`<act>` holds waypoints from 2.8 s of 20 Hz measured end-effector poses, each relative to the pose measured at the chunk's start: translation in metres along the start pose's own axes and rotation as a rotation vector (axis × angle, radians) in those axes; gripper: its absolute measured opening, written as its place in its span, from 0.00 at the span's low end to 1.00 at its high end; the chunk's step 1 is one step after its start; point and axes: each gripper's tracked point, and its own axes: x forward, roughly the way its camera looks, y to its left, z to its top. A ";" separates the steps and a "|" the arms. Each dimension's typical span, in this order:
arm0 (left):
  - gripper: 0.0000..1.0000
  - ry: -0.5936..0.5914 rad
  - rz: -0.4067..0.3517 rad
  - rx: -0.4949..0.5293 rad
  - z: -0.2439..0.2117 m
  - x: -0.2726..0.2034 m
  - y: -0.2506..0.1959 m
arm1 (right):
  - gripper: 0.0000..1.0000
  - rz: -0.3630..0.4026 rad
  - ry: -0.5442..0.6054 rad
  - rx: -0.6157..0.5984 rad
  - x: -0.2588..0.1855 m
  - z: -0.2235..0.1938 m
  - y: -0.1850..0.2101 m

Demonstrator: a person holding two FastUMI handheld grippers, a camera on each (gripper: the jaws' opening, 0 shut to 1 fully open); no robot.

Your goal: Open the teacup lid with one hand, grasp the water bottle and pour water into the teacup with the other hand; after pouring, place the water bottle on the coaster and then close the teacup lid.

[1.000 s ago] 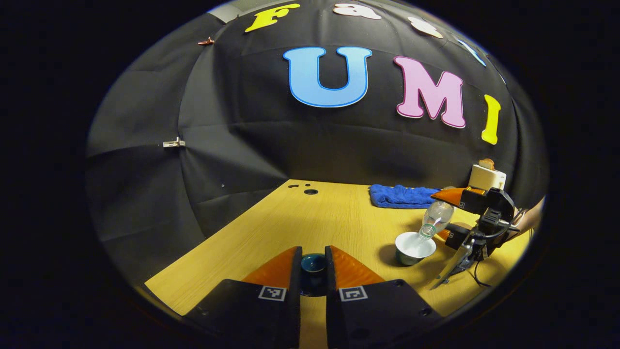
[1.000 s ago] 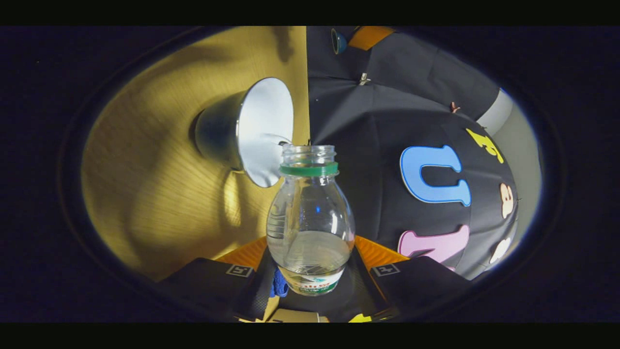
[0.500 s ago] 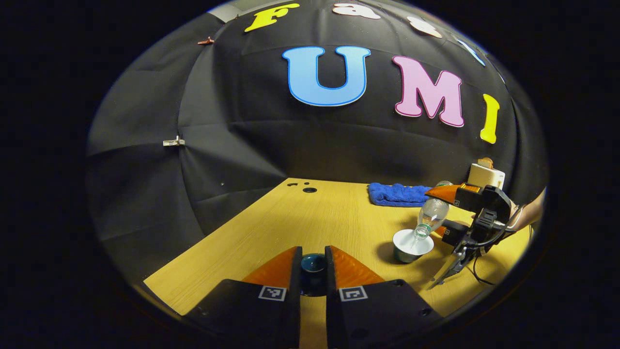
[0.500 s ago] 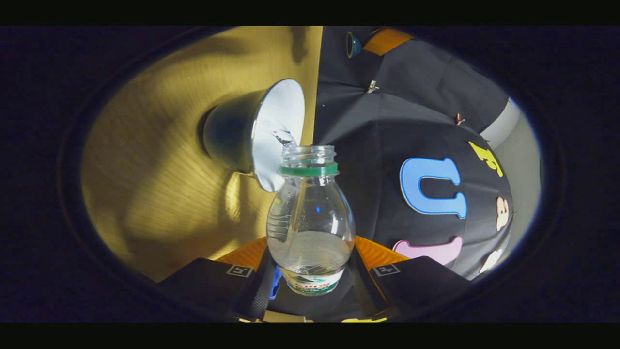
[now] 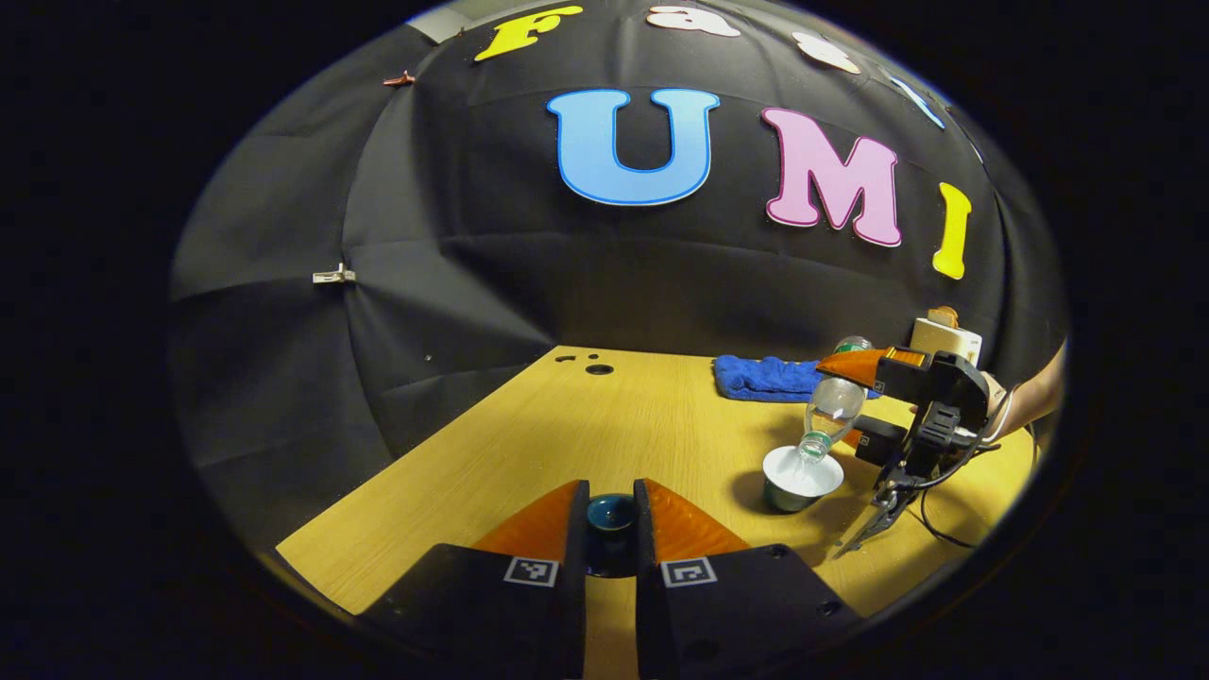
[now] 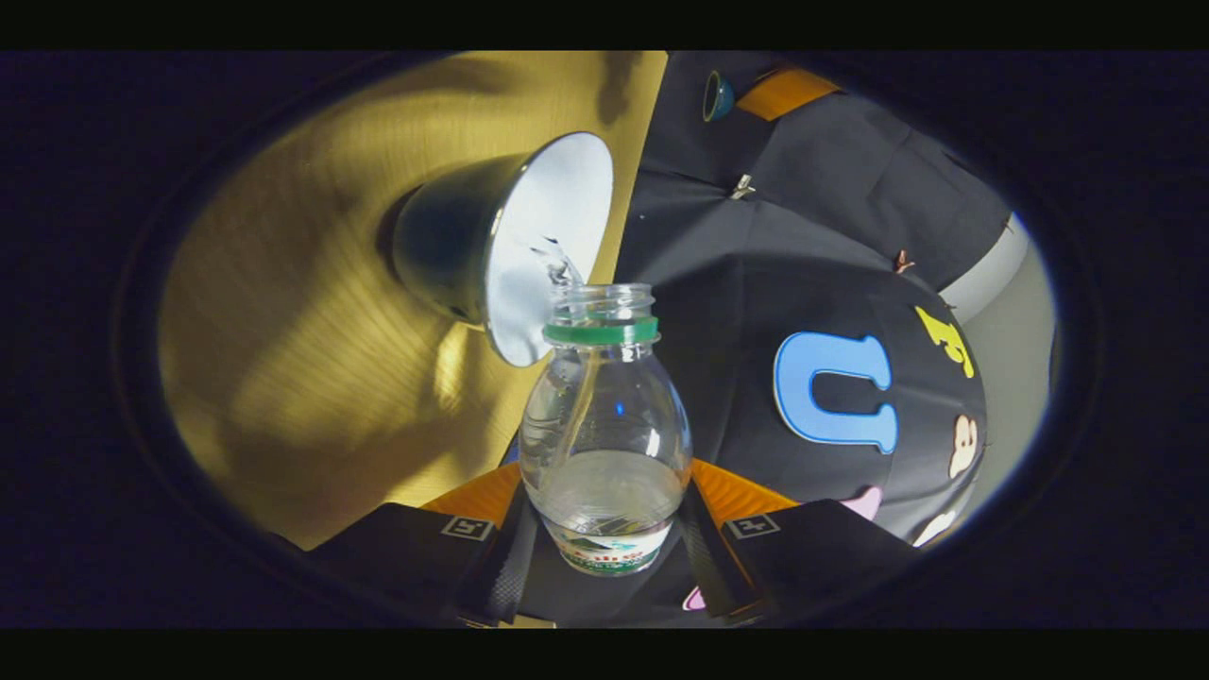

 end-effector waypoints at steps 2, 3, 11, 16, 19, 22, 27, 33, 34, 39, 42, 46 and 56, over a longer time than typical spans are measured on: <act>0.25 0.001 0.005 -0.006 -0.001 0.000 0.003 | 0.73 -0.015 -0.014 -0.025 0.003 0.001 -0.005; 0.25 0.003 0.006 -0.008 -0.003 0.001 0.003 | 0.74 -0.022 -0.023 -0.045 0.004 0.001 -0.007; 0.25 0.007 0.010 -0.003 -0.007 0.002 0.004 | 0.73 -0.058 -0.081 -0.133 0.005 0.004 -0.022; 0.25 -0.008 0.020 0.014 -0.004 0.002 0.005 | 0.73 -0.066 -0.111 -0.166 0.007 0.011 -0.025; 0.25 -0.007 0.017 0.010 -0.005 0.001 0.003 | 0.73 -0.070 -0.117 -0.177 0.009 0.010 -0.029; 0.25 -0.007 0.021 0.010 -0.007 0.000 0.002 | 0.73 -0.073 -0.134 -0.194 0.010 0.013 -0.031; 0.25 -0.008 0.020 0.026 -0.007 -0.002 -0.001 | 0.69 -0.060 -0.140 -0.203 0.009 0.010 -0.029; 0.25 -0.010 0.024 0.036 -0.005 -0.003 -0.004 | 0.73 -0.055 -0.133 -0.191 0.010 0.011 -0.027; 0.25 -0.011 0.022 0.037 -0.004 -0.002 -0.005 | 0.74 -0.050 -0.134 -0.189 0.010 0.010 -0.026; 0.25 -0.015 0.018 0.037 -0.001 -0.005 -0.010 | 0.74 -0.039 -0.130 -0.163 0.009 0.010 -0.025; 0.25 -0.014 0.019 0.036 -0.001 -0.005 -0.014 | 0.74 -0.029 -0.116 -0.121 0.007 0.006 -0.030; 0.25 -0.021 0.023 0.024 0.008 -0.005 -0.020 | 0.73 -0.001 -0.058 -0.003 0.001 -0.009 -0.042; 0.25 -0.044 -0.003 0.024 0.077 -0.012 -0.052 | 0.74 0.110 0.240 0.735 -0.020 -0.098 -0.091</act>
